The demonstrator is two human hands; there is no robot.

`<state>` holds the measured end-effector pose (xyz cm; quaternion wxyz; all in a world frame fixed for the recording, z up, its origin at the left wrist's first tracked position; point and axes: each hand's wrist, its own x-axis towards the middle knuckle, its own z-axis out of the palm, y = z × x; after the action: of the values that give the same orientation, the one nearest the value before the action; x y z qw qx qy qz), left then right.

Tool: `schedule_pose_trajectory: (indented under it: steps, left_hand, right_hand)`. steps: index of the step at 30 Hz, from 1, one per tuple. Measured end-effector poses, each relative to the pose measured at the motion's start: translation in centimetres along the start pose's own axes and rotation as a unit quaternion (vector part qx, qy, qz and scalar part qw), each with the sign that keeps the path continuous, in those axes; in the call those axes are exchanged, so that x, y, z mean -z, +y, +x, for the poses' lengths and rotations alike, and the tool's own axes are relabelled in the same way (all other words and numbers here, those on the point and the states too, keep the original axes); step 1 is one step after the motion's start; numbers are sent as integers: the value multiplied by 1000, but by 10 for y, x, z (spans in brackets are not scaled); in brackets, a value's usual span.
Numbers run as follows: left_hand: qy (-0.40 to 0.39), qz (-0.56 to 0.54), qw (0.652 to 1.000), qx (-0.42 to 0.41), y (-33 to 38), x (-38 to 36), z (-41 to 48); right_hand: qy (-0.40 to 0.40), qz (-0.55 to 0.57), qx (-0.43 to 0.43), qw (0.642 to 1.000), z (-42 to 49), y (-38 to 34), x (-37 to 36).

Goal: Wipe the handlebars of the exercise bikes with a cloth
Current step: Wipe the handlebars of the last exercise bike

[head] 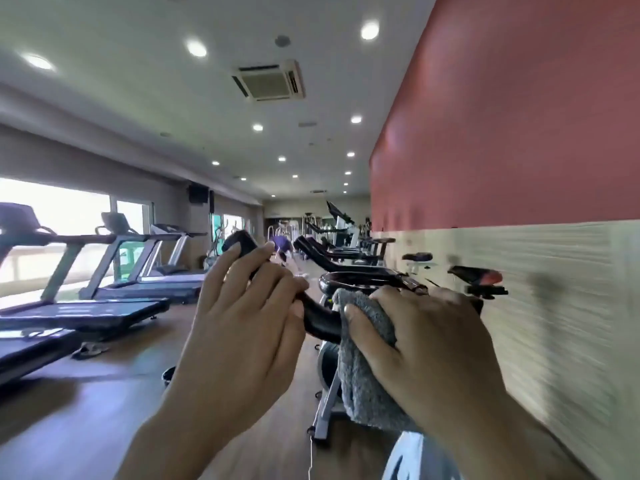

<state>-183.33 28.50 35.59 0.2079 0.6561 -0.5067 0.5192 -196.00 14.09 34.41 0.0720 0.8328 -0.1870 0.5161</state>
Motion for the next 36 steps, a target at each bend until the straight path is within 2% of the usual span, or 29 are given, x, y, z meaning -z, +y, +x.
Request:
schedule_pose_trajectory:
  steps: [3,6,7,10,16,19,21,24,28,29,31,33,34,36]
  left_hand:
    - [-98,-7,995,14,-2,19,6]
    - [-197,-1,980,15,-4,39,17]
    - [-219,0,976,12,-5,44,22]
    - [-261,-47,964,30,-15,54,42]
    - [-331,-36,940,70,-36,63,67]
    - [-329,-72,938,82,-36,63,71]
    - [-318,-109,937,94,-37,62,74]
    - [-310,-136,935,106,-36,60,73]
    - [-298,-158,934,119,-33,57,70]
    - [-293,-162,935,120,-33,56,69]
    - [-287,-166,935,125,-32,56,69]
    - [-288,-162,935,127,-30,55,70]
    - [-289,-158,936,127,-29,55,69]
    - [-294,-139,937,124,-26,56,67]
  right_hand:
    - [-125,-2,-16,992,7,1,15]
    - [-137,-20,-24,990,15,-2,25]
    - [-172,-9,-36,984,18,-3,27]
    - [-258,7,-61,964,20,-4,31]
    - [-322,7,-43,946,20,7,48]
    - [-292,-11,-103,951,19,8,52]
    - [-262,-5,-148,954,23,-18,46]
    - [-288,25,-95,953,32,-68,33]
    - [-292,4,-15,956,22,-30,39]
    - [-280,-13,-22,960,15,-13,44]
    - [-255,-28,-103,961,10,4,52]
    - [-229,-32,-180,956,14,-11,47]
    - [-229,-18,-190,955,17,-25,42]
    - [-253,23,-127,959,13,-47,39]
